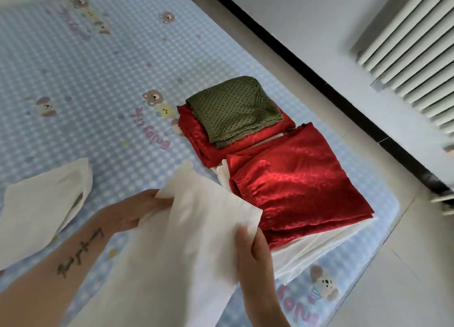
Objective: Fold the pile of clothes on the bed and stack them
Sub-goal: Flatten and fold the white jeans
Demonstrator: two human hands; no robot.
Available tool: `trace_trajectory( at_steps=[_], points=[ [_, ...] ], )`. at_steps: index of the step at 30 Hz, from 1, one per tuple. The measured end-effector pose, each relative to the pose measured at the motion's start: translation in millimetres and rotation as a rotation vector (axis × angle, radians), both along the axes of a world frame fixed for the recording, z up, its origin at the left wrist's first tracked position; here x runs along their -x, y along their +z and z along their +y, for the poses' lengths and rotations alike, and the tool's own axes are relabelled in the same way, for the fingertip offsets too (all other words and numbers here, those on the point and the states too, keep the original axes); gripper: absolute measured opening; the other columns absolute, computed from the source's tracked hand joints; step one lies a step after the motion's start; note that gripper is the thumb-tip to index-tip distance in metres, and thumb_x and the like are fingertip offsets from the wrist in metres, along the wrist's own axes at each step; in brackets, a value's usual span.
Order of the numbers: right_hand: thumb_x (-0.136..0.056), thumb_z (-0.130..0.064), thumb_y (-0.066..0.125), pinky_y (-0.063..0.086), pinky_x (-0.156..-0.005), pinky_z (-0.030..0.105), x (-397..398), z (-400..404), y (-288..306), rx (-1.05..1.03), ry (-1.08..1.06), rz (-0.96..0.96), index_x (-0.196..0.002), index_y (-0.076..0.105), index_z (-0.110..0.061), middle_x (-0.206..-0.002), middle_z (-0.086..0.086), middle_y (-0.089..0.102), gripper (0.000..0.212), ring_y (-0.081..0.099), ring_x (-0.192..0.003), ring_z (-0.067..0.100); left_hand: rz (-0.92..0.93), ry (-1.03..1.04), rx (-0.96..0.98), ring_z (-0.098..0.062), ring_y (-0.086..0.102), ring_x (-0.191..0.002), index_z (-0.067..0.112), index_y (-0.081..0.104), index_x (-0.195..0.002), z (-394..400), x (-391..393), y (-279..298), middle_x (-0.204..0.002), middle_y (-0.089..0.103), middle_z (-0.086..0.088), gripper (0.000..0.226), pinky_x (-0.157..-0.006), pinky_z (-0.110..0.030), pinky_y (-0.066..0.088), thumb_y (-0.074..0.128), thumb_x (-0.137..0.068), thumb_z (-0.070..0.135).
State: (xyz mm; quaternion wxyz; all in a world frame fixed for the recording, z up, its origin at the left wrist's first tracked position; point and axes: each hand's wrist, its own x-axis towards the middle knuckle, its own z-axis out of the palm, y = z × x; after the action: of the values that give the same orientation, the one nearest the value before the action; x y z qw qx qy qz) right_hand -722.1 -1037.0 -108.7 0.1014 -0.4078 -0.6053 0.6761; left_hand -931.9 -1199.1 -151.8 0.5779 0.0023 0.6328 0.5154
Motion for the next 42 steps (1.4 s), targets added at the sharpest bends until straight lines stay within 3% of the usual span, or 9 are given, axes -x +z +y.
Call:
trace_trajectory(
  at_steps=[4,9,12,14,18,23,29,36,42],
  points=[
    [-0.092,-0.022,0.055,0.046,-0.058,0.016,-34,25,14,-0.210,-0.189,-0.085,-0.093,0.063,-0.026,-0.074,-0.006,0.068,0.008,0.058,-0.062,-0.001,0.410,-0.019,0.143,-0.027,0.055,-0.066,-0.003,0.060,-0.083,14,27,6,-0.074,0.061,-0.010,0.020,-0.061,-0.028,0.040,0.062,-0.088,0.015],
    [-0.094,-0.025,0.051,0.043,-0.071,0.033,-52,62,-16,-0.289,-0.168,-0.403,-0.106,0.058,-0.011,-0.085,0.008,0.065,0.019,0.057,-0.081,0.022,0.774,-0.140,0.310,-0.021,0.050,-0.066,0.005,0.057,-0.071,75,11,-26,-0.063,0.051,-0.005,0.018,-0.059,-0.029,0.031,0.057,-0.089,0.011],
    [-0.097,-0.024,0.047,0.043,-0.085,0.036,-61,80,-45,-0.238,-0.096,-0.577,-0.114,0.055,0.000,-0.108,0.024,0.061,0.031,0.056,-0.101,0.036,0.894,-0.131,0.439,-0.031,0.061,-0.092,0.006,0.062,-0.089,98,-11,-48,-0.086,0.065,-0.015,0.010,-0.073,-0.033,0.041,0.055,-0.090,0.014],
    [-0.095,-0.023,0.050,0.044,-0.085,0.039,-66,87,-53,-0.285,-0.098,-0.616,-0.106,0.055,0.000,-0.103,0.024,0.061,0.027,0.058,-0.094,0.036,0.978,-0.061,0.507,-0.033,0.055,-0.112,0.005,0.056,-0.119,101,-33,-53,-0.115,0.062,-0.016,0.030,-0.092,-0.037,0.042,0.055,-0.091,0.016],
    [-0.086,-0.014,0.062,0.042,-0.065,0.028,-76,78,-52,-0.762,-0.168,-0.471,-0.103,0.058,-0.006,-0.089,0.012,0.059,0.020,0.053,-0.072,0.017,1.248,0.107,0.525,-0.031,0.048,-0.125,0.003,0.048,-0.133,60,-121,-59,-0.135,0.050,-0.016,0.042,-0.106,-0.039,0.038,0.045,-0.095,0.020],
    [-0.069,0.008,0.072,0.047,-0.061,0.022,-53,-16,-62,-0.767,0.490,-0.232,-0.097,0.064,-0.019,-0.078,0.002,0.057,0.040,0.053,-0.072,0.007,1.103,0.021,0.648,-0.006,0.005,-0.146,0.025,0.019,-0.147,-64,-270,-98,-0.156,0.018,0.002,0.053,-0.113,-0.022,0.013,0.014,-0.097,0.038],
    [-0.085,-0.012,0.062,0.046,-0.079,0.021,-22,-138,-81,-0.637,1.169,-0.291,-0.121,0.056,-0.017,-0.101,-0.003,0.056,0.037,0.061,-0.094,0.008,0.692,0.067,0.815,-0.004,0.014,-0.144,0.027,0.042,-0.135,-226,-395,-129,-0.157,0.015,0.009,0.056,-0.109,-0.029,0.020,0.026,-0.082,0.038],
    [-0.086,-0.009,0.062,0.046,-0.079,0.027,-3,-306,-70,-0.709,1.451,-0.125,-0.117,0.059,-0.012,-0.101,0.001,0.061,0.032,0.065,-0.098,0.019,0.636,0.311,1.097,-0.011,-0.001,-0.146,0.022,0.004,-0.150,-400,-443,-85,-0.160,-0.004,0.000,0.057,-0.115,-0.026,0.005,0.010,-0.098,0.044],
    [-0.093,-0.016,0.054,0.039,-0.086,0.023,4,-545,-61,-0.849,1.740,0.455,-0.122,0.056,-0.009,-0.113,0.008,0.060,0.029,0.056,-0.106,0.024,0.594,0.683,1.375,-0.027,0.026,-0.141,0.006,0.029,-0.144,-535,-456,-80,-0.151,0.028,-0.020,0.057,-0.112,-0.039,0.024,0.016,-0.099,0.039]
  ],
)
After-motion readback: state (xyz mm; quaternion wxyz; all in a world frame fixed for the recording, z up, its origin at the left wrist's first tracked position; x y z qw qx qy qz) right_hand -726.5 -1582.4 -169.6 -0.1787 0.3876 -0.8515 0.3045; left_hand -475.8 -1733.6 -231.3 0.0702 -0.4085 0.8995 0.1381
